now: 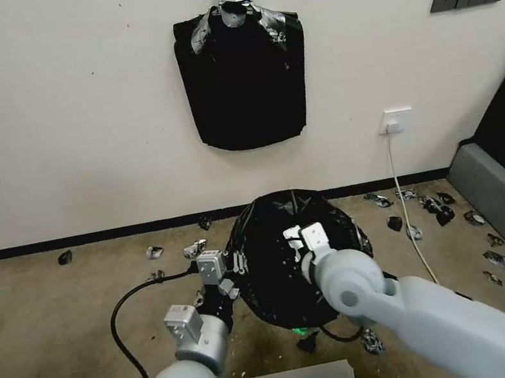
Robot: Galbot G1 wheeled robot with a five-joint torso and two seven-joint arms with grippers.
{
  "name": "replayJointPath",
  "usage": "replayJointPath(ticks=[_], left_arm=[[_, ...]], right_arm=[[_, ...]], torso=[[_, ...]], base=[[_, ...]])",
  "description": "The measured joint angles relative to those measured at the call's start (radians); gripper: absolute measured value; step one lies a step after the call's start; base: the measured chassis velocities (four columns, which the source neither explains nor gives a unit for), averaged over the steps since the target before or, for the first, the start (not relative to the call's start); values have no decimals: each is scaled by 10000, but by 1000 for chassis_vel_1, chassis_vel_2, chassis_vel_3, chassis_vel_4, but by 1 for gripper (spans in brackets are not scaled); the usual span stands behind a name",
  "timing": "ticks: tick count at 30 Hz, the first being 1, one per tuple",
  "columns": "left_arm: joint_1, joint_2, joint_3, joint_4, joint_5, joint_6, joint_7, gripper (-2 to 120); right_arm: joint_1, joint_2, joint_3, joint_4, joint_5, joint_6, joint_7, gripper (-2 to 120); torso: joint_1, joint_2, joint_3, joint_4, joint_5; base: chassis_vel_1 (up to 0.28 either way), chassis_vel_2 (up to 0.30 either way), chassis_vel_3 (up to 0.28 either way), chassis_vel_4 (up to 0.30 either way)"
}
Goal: Place a trash bag onto the trash bin.
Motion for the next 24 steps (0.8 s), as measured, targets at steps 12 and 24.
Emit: replayJointPath(ticks=[12, 24], left_arm=[[-483, -1237, -267, 1273, -2340, 350, -1605, 6], [-667, -1704, -216, 1950, -2620, 474, -1718, 6]], right_arm=[[-1235, -1272, 1178, 1759, -270, 12, -1794, 68], [-1312, -1188, 1273, 1674, -354, 33, -1841, 100]], torso=[[0, 0, 0, 0, 0], [0, 0, 0, -1, 0]], base=[[0, 0, 0, 0], [0, 0, 0, 0]])
